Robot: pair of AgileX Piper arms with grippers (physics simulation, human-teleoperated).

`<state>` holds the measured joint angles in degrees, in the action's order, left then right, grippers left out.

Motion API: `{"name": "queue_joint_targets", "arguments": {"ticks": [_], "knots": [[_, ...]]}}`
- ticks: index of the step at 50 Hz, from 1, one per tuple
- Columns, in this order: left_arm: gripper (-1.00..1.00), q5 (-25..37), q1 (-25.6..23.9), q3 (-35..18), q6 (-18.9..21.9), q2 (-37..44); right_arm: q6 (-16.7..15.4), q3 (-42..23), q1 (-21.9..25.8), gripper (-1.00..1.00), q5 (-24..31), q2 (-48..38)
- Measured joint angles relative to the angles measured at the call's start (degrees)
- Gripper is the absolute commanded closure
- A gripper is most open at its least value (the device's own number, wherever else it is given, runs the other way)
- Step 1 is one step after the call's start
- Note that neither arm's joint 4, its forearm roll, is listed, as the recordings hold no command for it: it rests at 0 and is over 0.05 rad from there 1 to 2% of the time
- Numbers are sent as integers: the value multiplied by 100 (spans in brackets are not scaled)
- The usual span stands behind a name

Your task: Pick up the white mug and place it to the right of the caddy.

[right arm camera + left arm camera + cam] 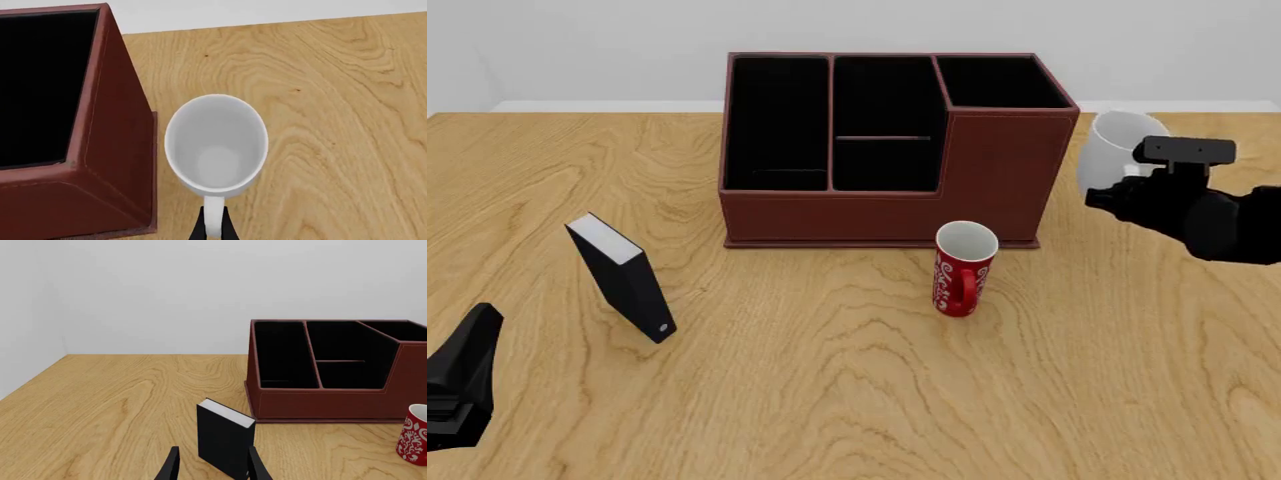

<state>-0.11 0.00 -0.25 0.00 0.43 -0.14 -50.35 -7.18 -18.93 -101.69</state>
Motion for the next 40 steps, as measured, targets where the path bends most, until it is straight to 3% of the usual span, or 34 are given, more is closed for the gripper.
{"name": "queue_joint_targets", "arguments": {"ticks": [40], "knots": [[-100,0,0,0,0,0,43,-157,185,100,-25,-334]]}}
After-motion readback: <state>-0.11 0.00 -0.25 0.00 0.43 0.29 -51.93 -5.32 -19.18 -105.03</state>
